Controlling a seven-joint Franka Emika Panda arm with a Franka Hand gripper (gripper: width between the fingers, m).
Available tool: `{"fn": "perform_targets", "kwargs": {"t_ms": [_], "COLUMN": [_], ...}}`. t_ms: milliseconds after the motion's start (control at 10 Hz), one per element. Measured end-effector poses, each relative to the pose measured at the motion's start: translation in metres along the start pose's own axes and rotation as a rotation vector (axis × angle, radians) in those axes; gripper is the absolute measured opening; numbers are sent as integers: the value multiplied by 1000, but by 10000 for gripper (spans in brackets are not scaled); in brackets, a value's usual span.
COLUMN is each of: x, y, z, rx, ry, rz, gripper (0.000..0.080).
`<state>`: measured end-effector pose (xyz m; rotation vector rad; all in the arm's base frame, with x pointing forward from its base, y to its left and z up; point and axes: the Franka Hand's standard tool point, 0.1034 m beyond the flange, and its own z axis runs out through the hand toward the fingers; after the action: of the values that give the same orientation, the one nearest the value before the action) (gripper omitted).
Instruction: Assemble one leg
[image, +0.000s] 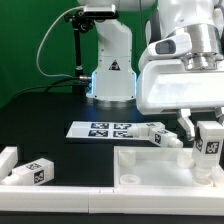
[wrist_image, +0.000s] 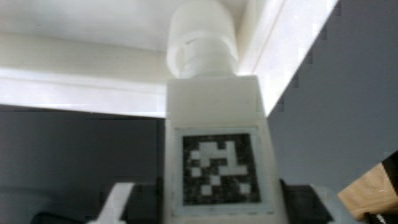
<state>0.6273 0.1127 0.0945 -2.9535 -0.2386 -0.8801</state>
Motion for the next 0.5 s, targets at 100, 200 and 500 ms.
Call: {"fn": "perform_targets", "kwargs": {"t_ms": [100,200,500], "x": [0,0,-3], "y": [0,1,1], "z": [1,2,8], "rx": [0,0,-4], "ry": [0,0,12], "rz": [1,1,1], "gripper": [287,287,287]}}
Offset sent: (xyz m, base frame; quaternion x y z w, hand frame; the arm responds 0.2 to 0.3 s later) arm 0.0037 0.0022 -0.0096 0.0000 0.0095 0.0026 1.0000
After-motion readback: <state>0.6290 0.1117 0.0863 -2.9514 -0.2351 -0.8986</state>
